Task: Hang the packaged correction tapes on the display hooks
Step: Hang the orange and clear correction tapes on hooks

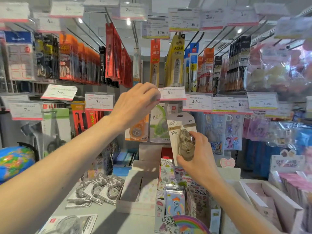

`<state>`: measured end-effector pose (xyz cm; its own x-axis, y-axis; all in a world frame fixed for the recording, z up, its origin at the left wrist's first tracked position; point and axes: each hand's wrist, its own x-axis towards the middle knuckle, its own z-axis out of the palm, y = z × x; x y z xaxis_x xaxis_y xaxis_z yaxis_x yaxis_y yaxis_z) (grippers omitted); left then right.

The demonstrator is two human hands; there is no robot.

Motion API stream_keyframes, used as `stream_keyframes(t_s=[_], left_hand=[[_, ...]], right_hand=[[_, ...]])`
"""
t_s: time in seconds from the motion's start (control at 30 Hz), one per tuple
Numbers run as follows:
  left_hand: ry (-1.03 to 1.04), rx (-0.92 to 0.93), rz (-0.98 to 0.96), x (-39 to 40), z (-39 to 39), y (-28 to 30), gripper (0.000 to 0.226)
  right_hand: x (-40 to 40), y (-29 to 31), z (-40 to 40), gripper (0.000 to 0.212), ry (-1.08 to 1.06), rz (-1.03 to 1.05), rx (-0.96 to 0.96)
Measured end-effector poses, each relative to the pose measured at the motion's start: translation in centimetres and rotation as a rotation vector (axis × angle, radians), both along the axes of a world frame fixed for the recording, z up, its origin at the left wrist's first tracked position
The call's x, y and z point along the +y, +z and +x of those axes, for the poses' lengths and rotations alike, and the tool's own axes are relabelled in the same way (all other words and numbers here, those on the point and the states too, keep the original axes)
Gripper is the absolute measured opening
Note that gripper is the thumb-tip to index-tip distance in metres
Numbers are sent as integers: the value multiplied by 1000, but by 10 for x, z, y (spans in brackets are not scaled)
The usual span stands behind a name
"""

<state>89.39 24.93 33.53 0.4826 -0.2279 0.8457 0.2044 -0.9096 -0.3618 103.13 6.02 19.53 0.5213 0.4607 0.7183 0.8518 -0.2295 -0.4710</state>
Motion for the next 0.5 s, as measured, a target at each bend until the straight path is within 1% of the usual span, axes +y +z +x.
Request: stream_keyframes(t_s=[0.07, 0.2, 0.3, 0.5], left_hand=[[-26, -11, -18, 2, -1, 5, 21], [-56, -9, -115, -2, -3, 13, 26], [-60, 4, -139, -4, -4, 14, 27], [-77, 13, -167, -4, -6, 12, 25]], right_hand=[[-1, 1, -1, 82, 18, 13, -31], [3, 6, -6, 82, 62, 29, -98], [9, 10, -10, 82, 80, 50, -143], [25, 20, -16, 84, 52, 74, -167]])
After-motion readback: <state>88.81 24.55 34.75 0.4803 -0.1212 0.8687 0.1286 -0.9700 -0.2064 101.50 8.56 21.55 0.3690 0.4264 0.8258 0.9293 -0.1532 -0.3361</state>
